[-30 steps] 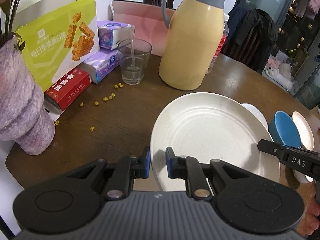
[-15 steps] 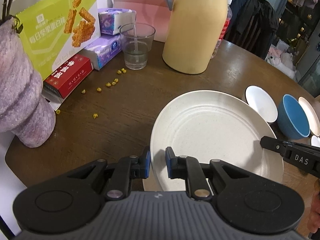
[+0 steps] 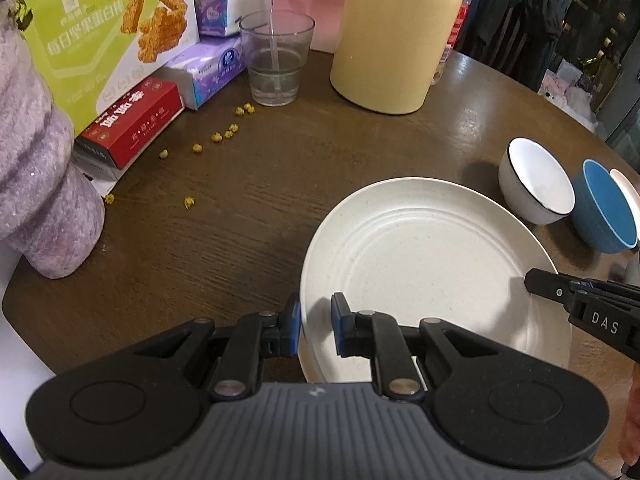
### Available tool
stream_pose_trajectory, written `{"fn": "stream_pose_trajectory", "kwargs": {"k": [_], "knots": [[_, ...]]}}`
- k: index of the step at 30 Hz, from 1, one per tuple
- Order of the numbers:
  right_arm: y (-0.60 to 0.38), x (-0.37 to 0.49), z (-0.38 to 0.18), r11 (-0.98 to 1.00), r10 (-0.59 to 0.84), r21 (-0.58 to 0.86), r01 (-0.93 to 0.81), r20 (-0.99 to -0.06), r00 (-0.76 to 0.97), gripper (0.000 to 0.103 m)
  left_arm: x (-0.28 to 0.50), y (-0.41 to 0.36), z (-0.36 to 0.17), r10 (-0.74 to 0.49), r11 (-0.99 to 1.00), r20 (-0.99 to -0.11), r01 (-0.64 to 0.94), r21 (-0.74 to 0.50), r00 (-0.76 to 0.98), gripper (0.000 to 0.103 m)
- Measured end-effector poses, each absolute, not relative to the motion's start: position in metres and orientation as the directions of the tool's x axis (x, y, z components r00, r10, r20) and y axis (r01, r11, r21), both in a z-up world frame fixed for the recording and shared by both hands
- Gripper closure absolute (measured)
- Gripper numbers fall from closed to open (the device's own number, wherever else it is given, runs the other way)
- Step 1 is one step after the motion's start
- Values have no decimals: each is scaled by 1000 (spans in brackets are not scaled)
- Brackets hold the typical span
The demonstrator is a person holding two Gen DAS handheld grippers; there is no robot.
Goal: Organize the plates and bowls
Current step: 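Carry the held cream plate with both grippers toward the snack boxes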
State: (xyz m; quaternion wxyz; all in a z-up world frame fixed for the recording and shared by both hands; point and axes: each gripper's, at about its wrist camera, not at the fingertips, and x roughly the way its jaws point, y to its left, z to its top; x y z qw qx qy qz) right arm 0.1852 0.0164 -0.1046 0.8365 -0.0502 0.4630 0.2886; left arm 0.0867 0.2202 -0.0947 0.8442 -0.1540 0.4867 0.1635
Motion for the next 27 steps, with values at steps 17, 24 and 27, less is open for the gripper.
{"fn": "stream_pose_trajectory", "kwargs": {"k": [17, 24, 27], "knots": [[25, 179, -124, 819, 395, 107, -564, -817, 420, 92, 90, 217, -111, 149, 922, -873, -385, -48, 464, 87], [32, 171, -128, 802, 376, 42, -596, -811, 448, 91, 90, 214, -117, 164, 930, -870, -368, -21, 465, 87], [35, 167, -131, 793, 361, 6, -609, -810, 462, 91, 90, 209, -119, 183, 935, -865, -354, 7, 467, 86]]}}
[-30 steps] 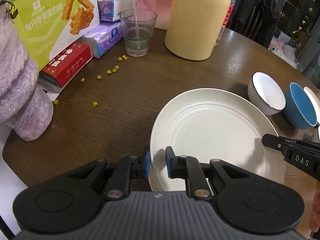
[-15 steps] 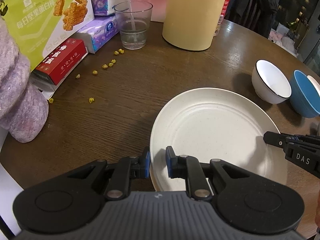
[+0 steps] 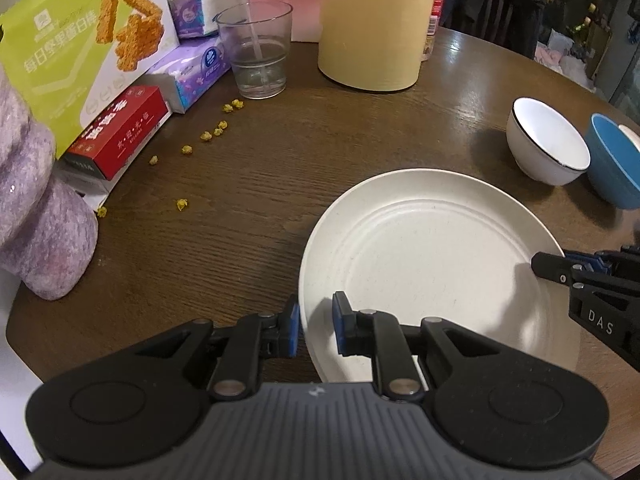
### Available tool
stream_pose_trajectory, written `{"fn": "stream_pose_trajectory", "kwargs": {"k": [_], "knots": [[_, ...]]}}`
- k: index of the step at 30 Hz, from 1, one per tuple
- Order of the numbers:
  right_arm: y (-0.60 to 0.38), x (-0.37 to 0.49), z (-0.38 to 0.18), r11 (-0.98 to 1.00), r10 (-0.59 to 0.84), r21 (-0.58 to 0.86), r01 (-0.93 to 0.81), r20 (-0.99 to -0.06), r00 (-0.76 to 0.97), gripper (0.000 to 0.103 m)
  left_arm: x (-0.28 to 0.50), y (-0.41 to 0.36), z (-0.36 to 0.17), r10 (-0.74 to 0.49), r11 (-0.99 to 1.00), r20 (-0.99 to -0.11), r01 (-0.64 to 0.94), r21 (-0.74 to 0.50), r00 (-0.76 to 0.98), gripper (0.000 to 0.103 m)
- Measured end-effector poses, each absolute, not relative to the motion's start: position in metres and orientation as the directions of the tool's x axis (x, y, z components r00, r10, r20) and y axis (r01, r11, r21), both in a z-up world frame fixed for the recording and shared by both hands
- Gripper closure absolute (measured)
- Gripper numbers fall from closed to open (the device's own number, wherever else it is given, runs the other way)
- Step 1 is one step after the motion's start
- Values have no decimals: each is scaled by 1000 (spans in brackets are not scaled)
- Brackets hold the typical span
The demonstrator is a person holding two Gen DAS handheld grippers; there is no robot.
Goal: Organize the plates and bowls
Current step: 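Carry the held cream plate with both grippers toward the snack boxes, then lower the held cream plate onto the table beside the snack boxes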
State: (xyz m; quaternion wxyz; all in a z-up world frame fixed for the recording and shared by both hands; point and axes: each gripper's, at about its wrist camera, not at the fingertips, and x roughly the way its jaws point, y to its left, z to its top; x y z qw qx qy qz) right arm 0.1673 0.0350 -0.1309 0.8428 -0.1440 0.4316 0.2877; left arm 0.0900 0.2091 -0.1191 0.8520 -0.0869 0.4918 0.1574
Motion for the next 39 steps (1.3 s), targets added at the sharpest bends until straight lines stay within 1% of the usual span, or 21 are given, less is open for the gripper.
{"fn": "stream_pose_trajectory", "kwargs": {"k": [7, 15, 29, 39], "knots": [[40, 161, -134, 781, 339, -53, -623, -802, 493, 91, 91, 202, -125, 215, 943, -859, -326, 60, 464, 86], [42, 160, -136, 775, 317, -77, -627, -812, 491, 91, 93, 200, -127, 222, 944, -871, -322, 79, 439, 86], [50, 171, -132, 789, 261, -57, -612, -870, 418, 91, 100, 202, -126, 207, 936, -907, -344, 75, 367, 86], [58, 178, -137, 793, 207, -69, -606, -904, 374, 91, 109, 200, -133, 221, 937, -927, -331, 115, 303, 86]]}}
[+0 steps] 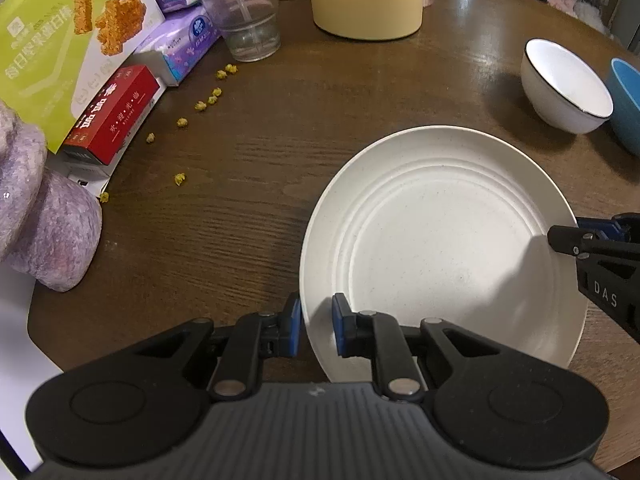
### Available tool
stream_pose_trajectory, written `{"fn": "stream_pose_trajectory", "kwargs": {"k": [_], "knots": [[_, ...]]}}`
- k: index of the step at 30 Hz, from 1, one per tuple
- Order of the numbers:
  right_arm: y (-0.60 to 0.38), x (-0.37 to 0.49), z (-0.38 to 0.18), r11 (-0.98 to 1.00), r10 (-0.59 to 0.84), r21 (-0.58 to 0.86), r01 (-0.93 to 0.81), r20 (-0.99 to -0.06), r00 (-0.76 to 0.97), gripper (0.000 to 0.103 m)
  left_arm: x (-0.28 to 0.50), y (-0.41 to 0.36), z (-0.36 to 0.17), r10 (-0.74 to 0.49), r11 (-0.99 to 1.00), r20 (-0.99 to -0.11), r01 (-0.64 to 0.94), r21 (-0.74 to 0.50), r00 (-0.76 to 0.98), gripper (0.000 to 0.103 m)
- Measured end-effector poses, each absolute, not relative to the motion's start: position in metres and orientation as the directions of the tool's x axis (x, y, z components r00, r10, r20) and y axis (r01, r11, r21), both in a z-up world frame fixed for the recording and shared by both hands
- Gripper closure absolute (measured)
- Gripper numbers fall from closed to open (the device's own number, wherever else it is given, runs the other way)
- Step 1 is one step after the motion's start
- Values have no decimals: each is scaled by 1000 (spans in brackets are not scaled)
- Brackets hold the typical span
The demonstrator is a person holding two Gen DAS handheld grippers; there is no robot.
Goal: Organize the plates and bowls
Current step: 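Lower the held cream plate onto the table beside the snack boxes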
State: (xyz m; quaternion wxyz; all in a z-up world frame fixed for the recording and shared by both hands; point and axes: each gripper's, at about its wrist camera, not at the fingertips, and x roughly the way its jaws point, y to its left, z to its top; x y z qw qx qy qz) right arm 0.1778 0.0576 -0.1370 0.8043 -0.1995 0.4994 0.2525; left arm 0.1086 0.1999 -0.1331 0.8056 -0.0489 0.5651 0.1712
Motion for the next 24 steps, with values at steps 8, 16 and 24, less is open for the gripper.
{"fn": "stream_pose_trajectory", "kwargs": {"k": [8, 16, 24], "knots": [[63, 184, -139, 796, 179, -71, -601, -921, 346, 91, 115, 199, -134, 229, 936, -937, -323, 138, 264, 86], [67, 188, -140, 793, 165, -79, -604, -926, 338, 90, 121, 198, -134, 234, 936, -942, -319, 150, 243, 86], [66, 190, -140, 801, 171, -62, -595, -929, 327, 89, 119, 203, -134, 204, 936, -948, -332, 115, 245, 86]]}}
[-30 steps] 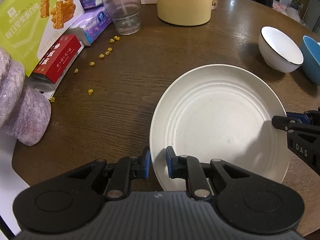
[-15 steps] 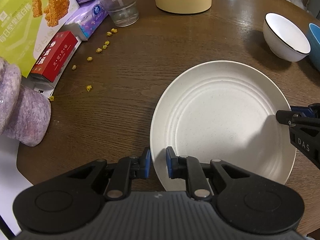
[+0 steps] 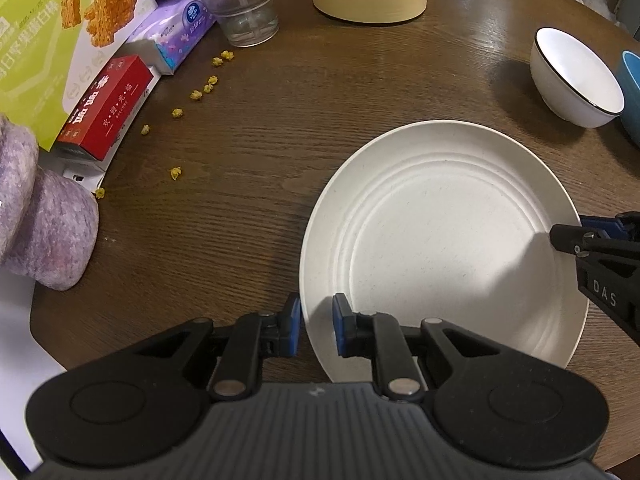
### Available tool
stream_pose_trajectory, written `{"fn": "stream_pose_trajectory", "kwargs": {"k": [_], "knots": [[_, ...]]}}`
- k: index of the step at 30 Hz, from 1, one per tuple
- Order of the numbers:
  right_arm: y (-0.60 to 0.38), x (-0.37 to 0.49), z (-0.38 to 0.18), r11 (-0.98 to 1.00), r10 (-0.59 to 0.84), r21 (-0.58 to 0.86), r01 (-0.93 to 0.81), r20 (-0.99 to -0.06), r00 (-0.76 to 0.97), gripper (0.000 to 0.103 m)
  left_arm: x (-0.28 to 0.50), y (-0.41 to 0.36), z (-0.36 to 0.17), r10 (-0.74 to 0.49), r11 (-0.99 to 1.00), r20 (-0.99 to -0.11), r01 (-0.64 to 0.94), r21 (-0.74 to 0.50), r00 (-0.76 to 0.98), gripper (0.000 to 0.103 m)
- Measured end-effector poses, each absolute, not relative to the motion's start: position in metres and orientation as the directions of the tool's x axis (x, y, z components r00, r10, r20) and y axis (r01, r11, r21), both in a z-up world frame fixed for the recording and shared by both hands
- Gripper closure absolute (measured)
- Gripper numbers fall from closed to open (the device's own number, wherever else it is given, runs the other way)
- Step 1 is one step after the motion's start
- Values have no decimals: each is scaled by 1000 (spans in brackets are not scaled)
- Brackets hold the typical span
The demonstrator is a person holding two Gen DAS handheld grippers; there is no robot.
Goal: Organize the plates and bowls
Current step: 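Lower the held cream plate onto the table beside the snack boxes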
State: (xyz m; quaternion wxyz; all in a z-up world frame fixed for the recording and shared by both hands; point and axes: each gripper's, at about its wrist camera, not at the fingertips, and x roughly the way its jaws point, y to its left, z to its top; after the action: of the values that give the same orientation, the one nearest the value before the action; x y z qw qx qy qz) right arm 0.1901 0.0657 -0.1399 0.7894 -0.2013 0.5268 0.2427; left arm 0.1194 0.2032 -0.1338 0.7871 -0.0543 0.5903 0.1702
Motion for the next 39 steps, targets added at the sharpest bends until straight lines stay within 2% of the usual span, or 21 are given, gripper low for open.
{"fn": "stream_pose_trajectory", "kwargs": {"k": [4, 10, 16, 28, 39], "knots": [[62, 191, -138, 807, 192, -31, -590, -931, 311, 85, 117, 207, -131, 181, 934, -950, -346, 86, 253, 86], [53, 192, -133, 825, 225, 21, -565, -929, 294, 86, 114, 213, -126, 155, 927, -952, -373, 48, 263, 86], [45, 195, -132, 843, 226, 44, -535, -933, 279, 98, 113, 217, -126, 142, 916, -956, -401, 27, 258, 93], [36, 201, -131, 877, 231, 103, -469, -946, 226, 99, 112, 220, -121, 115, 903, -963, -430, -1, 244, 93], [37, 200, -129, 875, 224, 96, -474, -949, 221, 99, 112, 220, -126, 109, 899, -970, -439, 3, 216, 93]]}}
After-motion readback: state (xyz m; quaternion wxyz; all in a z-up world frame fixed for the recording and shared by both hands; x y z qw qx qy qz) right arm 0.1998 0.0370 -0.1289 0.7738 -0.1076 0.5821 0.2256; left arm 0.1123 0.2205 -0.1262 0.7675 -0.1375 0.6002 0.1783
